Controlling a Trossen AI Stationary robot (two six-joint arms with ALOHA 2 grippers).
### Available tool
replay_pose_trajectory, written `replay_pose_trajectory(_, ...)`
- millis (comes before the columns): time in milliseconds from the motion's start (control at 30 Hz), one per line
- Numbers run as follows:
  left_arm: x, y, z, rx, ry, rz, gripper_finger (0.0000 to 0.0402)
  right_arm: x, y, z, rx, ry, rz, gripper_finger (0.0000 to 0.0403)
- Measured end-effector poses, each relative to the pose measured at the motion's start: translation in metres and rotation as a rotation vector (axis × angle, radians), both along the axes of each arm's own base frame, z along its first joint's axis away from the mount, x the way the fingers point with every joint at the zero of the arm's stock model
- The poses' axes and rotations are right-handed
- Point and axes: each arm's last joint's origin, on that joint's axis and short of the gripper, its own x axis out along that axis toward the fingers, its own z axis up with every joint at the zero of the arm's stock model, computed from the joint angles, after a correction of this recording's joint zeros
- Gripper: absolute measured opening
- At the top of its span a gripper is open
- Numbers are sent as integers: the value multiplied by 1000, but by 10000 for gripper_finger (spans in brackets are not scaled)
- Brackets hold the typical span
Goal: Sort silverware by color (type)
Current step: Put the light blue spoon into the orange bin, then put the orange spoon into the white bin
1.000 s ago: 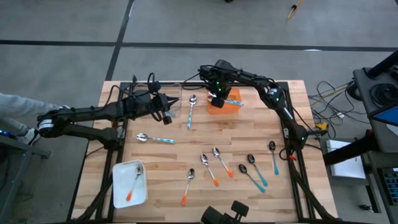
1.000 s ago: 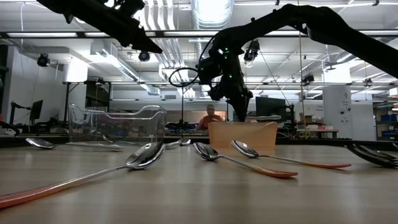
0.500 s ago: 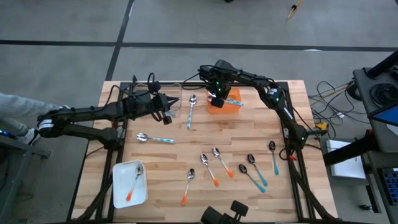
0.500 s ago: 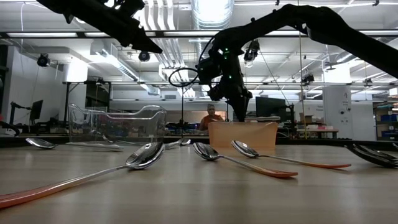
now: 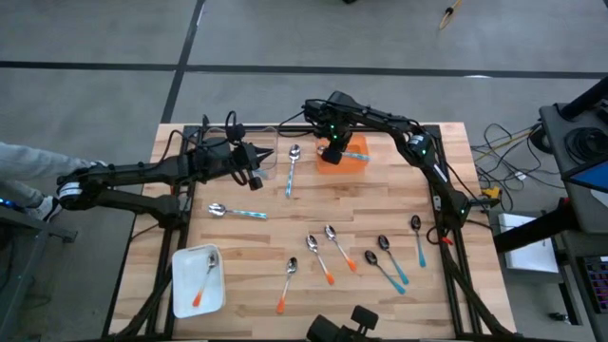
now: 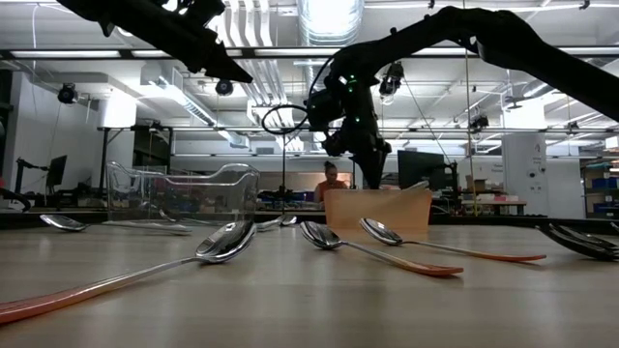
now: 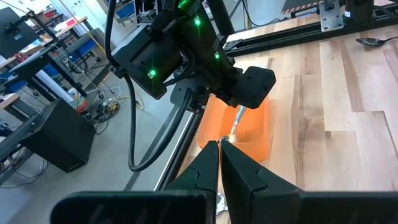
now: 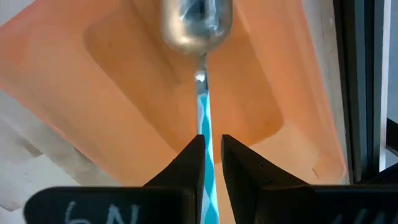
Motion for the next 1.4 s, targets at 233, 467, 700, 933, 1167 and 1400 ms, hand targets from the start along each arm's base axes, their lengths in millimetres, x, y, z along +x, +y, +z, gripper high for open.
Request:
replay_pose_trajectory(233,0,0,0,0,0,0,0,1,0,0,-3,-6,0,47)
replay_pose_trajectory(467,0,0,0,0,0,0,0,1,0,1,-5,-8,-1,47)
replay_pose_trajectory(700,0,0,0,0,0,0,0,6,9,13,-24,-37,-1,47)
replay_pose_trajectory(933,0,0,0,0,1,0,0,9,32,43,-68,-117,29,47)
replay_pose_trajectory(1167,0,0,0,0,1,0,0,14,65,71,-104,-205,32,47)
replay_pose_trajectory(1400,0,0,-1,-3,10,0,0,21,113,88,-107,-253,98,47)
